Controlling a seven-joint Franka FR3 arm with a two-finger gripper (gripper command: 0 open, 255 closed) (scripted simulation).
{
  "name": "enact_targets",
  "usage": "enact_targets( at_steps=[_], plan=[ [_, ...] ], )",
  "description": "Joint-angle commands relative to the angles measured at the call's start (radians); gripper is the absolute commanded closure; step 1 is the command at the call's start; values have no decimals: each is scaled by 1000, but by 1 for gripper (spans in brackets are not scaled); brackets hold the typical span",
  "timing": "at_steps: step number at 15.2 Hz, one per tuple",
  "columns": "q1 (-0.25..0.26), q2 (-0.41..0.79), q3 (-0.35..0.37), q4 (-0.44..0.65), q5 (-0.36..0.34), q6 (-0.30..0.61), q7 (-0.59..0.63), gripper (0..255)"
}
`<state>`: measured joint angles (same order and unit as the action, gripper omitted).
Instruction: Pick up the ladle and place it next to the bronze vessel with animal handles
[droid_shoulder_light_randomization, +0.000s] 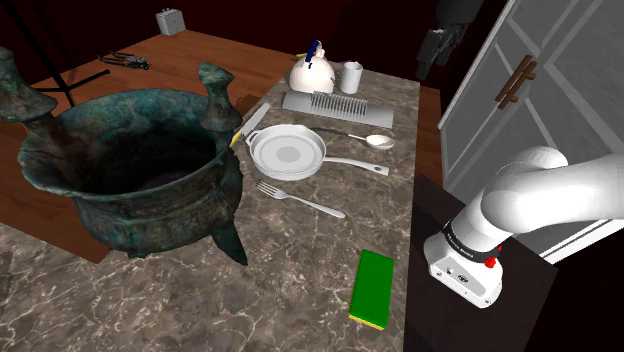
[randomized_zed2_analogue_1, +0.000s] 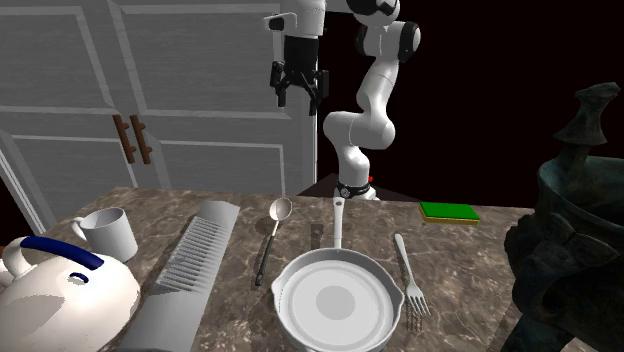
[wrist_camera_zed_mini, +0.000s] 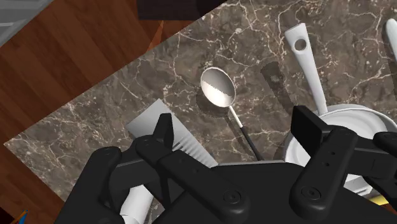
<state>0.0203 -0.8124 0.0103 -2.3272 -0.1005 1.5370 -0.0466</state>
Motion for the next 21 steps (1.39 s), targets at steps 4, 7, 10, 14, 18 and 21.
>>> enact_targets(
  at_steps=[4,7,10,14,18,21],
  plan=[
    [20,57,-38,-48,3,97,-63,0],
    [41,126,-72,-83,10,193,-129,0],
    [63,208,-105,-107,21,287,-197,0],
    [96,333,-144,-120,48,406,-293,0],
    [132,473,-176,-111,90,516,-397,0],
    [158,584,-193,-91,133,588,-483,0]
  ],
)
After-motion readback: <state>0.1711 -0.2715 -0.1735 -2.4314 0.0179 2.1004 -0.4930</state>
